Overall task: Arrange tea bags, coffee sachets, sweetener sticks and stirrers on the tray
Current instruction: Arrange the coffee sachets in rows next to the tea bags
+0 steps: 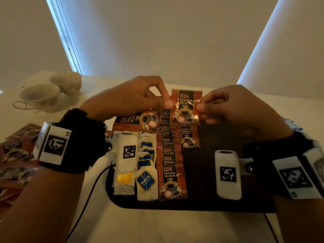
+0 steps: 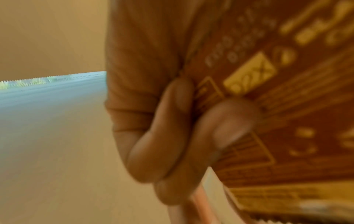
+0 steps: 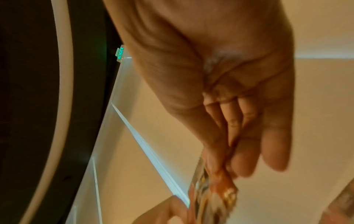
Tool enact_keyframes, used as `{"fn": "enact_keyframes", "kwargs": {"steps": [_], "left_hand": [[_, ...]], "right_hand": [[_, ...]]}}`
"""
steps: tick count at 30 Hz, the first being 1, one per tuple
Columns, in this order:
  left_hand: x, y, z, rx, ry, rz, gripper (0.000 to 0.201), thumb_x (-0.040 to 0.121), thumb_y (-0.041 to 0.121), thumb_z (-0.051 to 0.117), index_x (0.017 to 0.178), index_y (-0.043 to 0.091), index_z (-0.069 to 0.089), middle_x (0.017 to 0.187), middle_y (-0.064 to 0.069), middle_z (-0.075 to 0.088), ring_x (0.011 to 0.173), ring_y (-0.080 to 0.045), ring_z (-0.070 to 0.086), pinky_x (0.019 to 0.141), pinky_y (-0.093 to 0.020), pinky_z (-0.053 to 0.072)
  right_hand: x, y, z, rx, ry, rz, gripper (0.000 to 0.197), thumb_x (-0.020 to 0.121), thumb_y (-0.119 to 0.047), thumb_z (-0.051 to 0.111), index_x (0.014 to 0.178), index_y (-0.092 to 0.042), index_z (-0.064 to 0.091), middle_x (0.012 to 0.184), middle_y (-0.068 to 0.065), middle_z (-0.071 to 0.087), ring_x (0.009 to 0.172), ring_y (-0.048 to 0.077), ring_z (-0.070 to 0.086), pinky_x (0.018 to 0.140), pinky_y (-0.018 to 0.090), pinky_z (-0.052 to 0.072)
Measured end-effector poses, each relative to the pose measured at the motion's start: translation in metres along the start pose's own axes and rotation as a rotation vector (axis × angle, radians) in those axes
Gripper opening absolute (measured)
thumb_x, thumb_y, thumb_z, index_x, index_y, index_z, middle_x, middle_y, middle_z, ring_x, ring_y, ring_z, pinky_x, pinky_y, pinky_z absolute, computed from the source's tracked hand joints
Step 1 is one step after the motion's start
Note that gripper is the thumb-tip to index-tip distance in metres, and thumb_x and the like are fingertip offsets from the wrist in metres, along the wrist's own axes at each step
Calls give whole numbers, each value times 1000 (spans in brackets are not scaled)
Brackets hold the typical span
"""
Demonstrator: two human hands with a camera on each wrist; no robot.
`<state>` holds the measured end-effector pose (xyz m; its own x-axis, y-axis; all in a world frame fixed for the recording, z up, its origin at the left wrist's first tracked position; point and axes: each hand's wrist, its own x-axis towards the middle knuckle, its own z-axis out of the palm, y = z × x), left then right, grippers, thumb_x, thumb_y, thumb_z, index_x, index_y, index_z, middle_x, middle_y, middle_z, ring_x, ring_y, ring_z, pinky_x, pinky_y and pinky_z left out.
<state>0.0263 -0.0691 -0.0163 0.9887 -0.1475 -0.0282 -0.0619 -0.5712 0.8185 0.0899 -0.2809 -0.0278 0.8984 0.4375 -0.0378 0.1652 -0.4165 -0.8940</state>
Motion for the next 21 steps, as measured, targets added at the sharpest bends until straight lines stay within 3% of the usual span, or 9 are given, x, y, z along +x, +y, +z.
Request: {"fn": "enact_keyframes", "kwargs": {"steps": [3, 7, 11, 21], "left_hand": [[-2, -1, -9, -14, 85, -6, 45, 69, 43, 62, 103, 16, 55, 70, -1, 73, 55, -16, 70, 48, -21, 53], [-4, -1, -14, -5, 115, -17, 41, 70, 42, 63, 104, 20, 56, 69, 2, 73, 57, -15, 70, 47, -17, 52], [-5, -1, -13, 7, 106, -15, 40, 73, 39, 65, 106, 19, 56, 74, -3, 74, 62, -18, 72, 52, -21, 56], [-3, -2, -13, 19, 80, -19, 40, 71, 41, 65, 104, 20, 56, 76, -4, 75, 63, -18, 72, 51, -18, 54]], "right_hand": [[2, 10, -9, -250, -122, 207, 5, 80, -8, 68, 81, -13, 66, 75, 3, 69, 67, 11, 65, 62, 22, 56], [8, 26, -8, -549, -256, 383, 7, 84, -14, 65, 78, -16, 65, 74, -1, 65, 62, 5, 59, 51, 17, 43], [14, 37, -2, -543, -315, 477, 4, 84, -13, 65, 80, -12, 64, 77, 3, 66, 70, 9, 62, 57, 21, 46], [24, 33, 15, -498, -269, 512, 8, 81, -6, 67, 80, -9, 60, 72, 2, 66, 66, 12, 63, 58, 24, 47]]}}
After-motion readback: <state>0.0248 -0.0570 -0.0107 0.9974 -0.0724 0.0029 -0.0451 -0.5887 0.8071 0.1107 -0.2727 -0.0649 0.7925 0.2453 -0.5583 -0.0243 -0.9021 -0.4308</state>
